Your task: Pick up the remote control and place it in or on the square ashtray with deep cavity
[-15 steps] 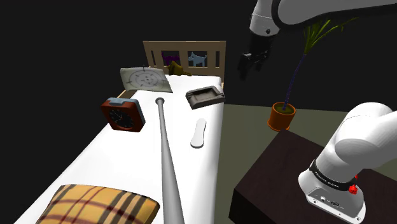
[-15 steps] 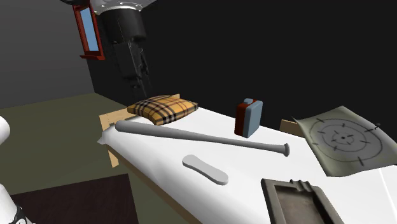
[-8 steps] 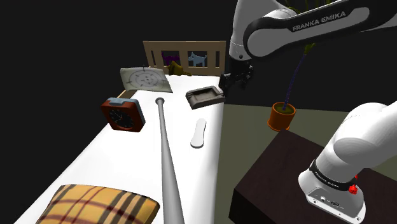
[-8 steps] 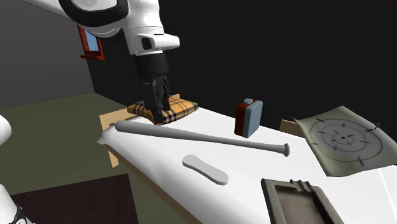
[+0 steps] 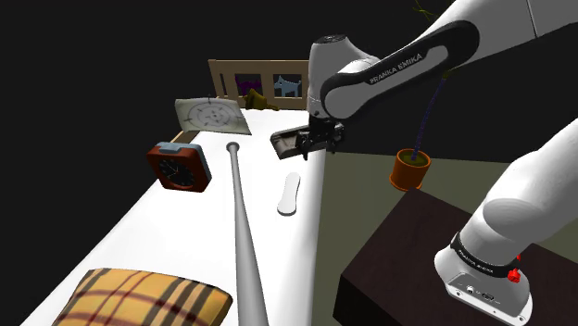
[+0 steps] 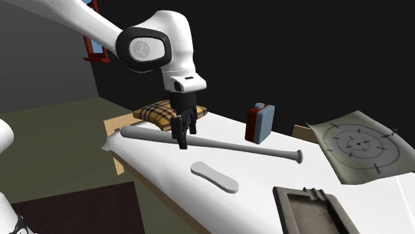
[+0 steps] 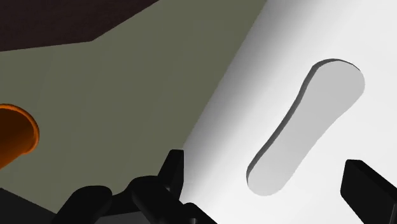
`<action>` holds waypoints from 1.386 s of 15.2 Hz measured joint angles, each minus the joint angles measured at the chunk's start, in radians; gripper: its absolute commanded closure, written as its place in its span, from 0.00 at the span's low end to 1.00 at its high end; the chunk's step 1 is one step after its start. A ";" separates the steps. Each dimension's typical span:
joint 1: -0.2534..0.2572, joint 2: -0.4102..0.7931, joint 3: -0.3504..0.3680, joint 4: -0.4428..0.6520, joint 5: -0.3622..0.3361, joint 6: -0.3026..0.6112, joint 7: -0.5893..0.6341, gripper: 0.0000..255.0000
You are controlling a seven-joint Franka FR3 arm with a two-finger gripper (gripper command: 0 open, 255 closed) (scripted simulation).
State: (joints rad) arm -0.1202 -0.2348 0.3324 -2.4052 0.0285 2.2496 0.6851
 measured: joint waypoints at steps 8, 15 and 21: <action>-0.014 0.337 0.038 0.129 -0.110 0.155 0.314 0.00; 0.033 0.596 -0.009 0.282 -0.187 0.227 0.521 0.00; 0.052 0.672 -0.032 0.294 -0.221 0.287 0.554 0.00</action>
State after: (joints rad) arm -0.0678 0.4372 0.3001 -2.1107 -0.1922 2.5364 1.2387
